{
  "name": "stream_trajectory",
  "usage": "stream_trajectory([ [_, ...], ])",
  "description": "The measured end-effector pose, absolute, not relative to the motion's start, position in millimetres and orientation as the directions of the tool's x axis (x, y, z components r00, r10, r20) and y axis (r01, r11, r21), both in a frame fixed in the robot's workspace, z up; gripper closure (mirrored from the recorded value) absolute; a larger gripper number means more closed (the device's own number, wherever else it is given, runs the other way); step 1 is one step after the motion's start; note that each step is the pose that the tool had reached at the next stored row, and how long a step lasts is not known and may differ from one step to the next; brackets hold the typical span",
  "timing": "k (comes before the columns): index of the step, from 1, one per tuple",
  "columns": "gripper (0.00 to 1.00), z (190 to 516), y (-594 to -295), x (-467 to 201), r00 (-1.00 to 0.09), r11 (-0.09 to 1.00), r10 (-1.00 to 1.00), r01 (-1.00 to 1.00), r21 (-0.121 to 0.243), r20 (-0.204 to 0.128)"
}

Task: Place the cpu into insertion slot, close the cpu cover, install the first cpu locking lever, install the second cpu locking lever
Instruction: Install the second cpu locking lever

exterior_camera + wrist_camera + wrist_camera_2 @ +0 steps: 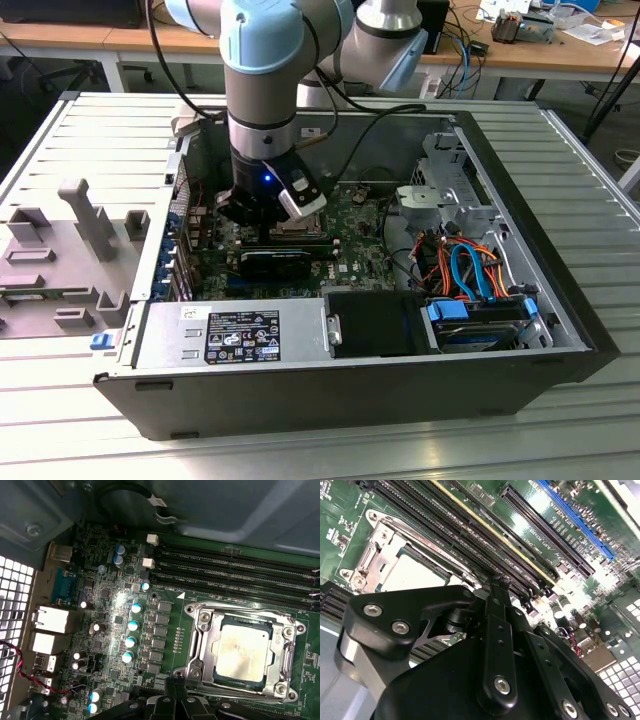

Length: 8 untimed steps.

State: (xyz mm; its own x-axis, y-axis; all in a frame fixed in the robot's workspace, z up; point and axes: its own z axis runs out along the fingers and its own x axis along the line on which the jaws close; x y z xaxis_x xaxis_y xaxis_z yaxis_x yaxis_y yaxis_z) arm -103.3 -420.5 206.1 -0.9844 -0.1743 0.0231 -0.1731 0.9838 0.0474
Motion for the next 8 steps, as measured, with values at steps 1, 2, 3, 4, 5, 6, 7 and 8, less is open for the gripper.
stream_trajectory([
  [1, 0.89, 205.3, -419.6, -103.4, -0.984, 0.984, -0.174, -0.173, 0.048, 0.023],
  [2, 0.89, 204.5, -416.9, -103.3, -0.984, 0.984, -0.175, -0.174, 0.049, 0.022],
  [3, 0.89, 204.1, -413.9, -103.1, -0.984, 0.983, -0.176, -0.175, 0.048, 0.022],
  [4, 0.89, 203.6, -413.6, -103.1, -0.984, 0.983, -0.177, -0.175, 0.048, 0.023],
  [5, 0.89, 203.4, -413.7, -103.1, -0.984, 0.983, -0.177, -0.176, 0.048, 0.023],
  [6, 0.89, 202.8, -413.7, -103.2, -0.984, 0.983, -0.177, -0.176, 0.048, 0.023],
  [7, 0.89, 202.4, -413.8, -103.2, -0.984, 0.983, -0.177, -0.176, 0.048, 0.023],
  [8, 0.89, 201.9, -414.0, -103.3, -0.984, 0.983, -0.177, -0.175, 0.048, 0.023],
])
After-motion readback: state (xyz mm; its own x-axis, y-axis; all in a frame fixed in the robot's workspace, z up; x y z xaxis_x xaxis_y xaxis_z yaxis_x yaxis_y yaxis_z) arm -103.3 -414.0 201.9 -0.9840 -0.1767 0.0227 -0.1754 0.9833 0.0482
